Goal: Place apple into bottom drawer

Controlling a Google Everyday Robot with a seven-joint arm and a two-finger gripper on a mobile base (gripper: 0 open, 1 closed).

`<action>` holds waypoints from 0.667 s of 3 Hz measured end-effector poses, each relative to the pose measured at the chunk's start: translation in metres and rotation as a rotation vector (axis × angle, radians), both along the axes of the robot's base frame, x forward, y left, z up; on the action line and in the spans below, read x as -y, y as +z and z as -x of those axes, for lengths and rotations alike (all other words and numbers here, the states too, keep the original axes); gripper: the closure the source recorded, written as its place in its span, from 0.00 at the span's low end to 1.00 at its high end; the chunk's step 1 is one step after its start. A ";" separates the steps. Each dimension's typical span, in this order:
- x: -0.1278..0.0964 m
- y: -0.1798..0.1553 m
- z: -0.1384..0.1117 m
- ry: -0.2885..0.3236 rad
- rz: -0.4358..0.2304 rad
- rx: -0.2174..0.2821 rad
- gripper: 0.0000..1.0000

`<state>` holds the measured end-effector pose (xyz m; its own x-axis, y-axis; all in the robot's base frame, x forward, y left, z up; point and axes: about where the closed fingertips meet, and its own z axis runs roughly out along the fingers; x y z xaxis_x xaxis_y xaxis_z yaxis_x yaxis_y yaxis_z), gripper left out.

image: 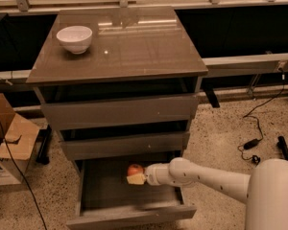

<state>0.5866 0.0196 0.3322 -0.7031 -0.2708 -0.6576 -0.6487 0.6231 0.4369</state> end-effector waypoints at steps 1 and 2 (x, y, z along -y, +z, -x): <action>-0.003 -0.007 0.006 0.003 -0.004 -0.014 1.00; -0.014 -0.031 0.002 0.006 0.026 -0.035 1.00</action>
Offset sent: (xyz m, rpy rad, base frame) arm 0.0060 0.0255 -0.0669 -0.0765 0.0668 0.0028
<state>0.5844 0.0332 0.3016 -0.7238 -0.2918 -0.6253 -0.6372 0.6305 0.4434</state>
